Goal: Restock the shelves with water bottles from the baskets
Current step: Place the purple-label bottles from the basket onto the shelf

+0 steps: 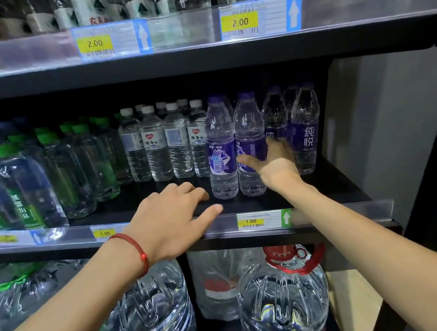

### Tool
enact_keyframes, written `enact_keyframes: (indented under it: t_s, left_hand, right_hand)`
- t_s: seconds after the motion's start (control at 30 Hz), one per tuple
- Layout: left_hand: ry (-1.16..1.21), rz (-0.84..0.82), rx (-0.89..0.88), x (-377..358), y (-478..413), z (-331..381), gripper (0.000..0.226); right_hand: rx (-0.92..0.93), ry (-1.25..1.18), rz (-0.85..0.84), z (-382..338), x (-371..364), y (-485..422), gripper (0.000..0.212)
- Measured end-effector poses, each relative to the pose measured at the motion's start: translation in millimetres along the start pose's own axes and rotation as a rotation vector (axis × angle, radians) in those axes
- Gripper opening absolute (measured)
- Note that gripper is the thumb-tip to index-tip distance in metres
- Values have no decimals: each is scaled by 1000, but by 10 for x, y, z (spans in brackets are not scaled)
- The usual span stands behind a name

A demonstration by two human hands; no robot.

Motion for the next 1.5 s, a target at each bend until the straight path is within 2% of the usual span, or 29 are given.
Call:
enact_keyframes:
  t_s: [0.07, 0.17, 0.23, 0.27, 0.33, 0.4, 0.53, 0.67, 0.87, 1.0, 1.3, 1.4, 1.5]
  left_hand:
    - [5, 0, -2, -35, -27, -4, 65]
    - [3, 16, -8, -76, -49, -8, 84]
    - [3, 28, -16, -73, -48, 7, 83]
    - [-9, 31, -20, -63, -39, 20, 77]
    - [-30, 50, -25, -23, 5, 38, 64]
    - [-53, 83, -15, 35, 78, 20, 65]
    - [-217, 137, -32, 137, 334, 0, 80]
    - [-336, 159, -61, 93, 712, -36, 57]
    - [-363, 139, -31, -145, 1376, -278, 51]
    - [-381, 93, 70, -241, 1948, -610, 44]
    - [-428, -110, 344, -589, 3166, -1641, 49]
    - [-443, -170, 388, -712, 3470, -1940, 52]
    - [-444, -171, 402, -779, 3664, -2212, 42]
  right_hand:
    - [-13, 6, 1, 21, -10, -27, 82]
    - [-29, -29, -22, 21, -26, 15, 87]
    - [-44, 2, -62, 24, -26, 113, 89]
    - [-38, 52, -77, 3, 4, 194, 83]
    - [33, 178, -69, -116, 135, 406, 58]
    - [140, 312, -73, -292, 265, 646, 47]
    - [325, 452, -209, -583, 330, 1138, 45]
    - [462, 493, -297, -720, 221, 1591, 41]
    - [651, 547, -441, -776, -169, 2158, 42]
    - [771, 493, -527, -953, -573, 2589, 42]
    - [949, 197, -636, -1606, -1573, 3425, 36]
    - [1028, 172, -711, -1847, -1892, 3707, 35]
    - [1134, 189, -761, -2072, -2143, 3966, 35]
Point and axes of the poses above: each hand's wrist, its own y-axis away from the middle knuckle, its own x-axis out of the back of the hand, z = x × y, the point moved 5 cm from there along -y, towards the middle knuckle, and after that the axes turned 13 degrees about x, right-handed, at the moved point
